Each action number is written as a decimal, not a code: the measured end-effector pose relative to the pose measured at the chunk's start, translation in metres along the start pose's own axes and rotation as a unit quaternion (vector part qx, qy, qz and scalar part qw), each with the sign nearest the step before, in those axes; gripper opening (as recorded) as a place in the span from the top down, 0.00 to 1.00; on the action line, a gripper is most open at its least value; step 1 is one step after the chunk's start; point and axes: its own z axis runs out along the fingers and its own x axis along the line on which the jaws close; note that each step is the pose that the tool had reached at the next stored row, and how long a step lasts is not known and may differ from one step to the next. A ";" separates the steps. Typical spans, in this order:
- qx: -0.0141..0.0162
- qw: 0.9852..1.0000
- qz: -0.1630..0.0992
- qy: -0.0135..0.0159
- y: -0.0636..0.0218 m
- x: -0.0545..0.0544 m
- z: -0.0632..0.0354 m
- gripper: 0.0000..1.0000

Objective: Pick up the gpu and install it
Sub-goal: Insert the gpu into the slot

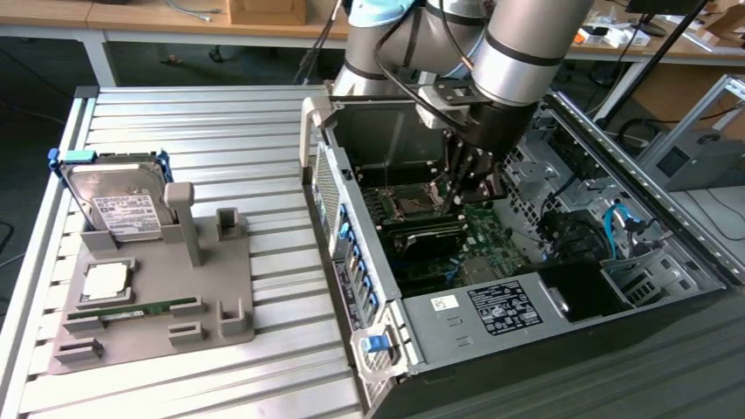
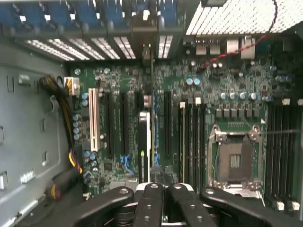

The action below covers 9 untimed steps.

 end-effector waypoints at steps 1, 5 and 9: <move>0.000 1.000 0.000 0.000 -0.0031 0.000 0.0001 0.89; -0.002 1.000 0.000 0.000 -0.0092 0.000 0.0004 0.89; -0.002 1.000 0.000 0.000 -0.0106 0.000 0.0004 0.89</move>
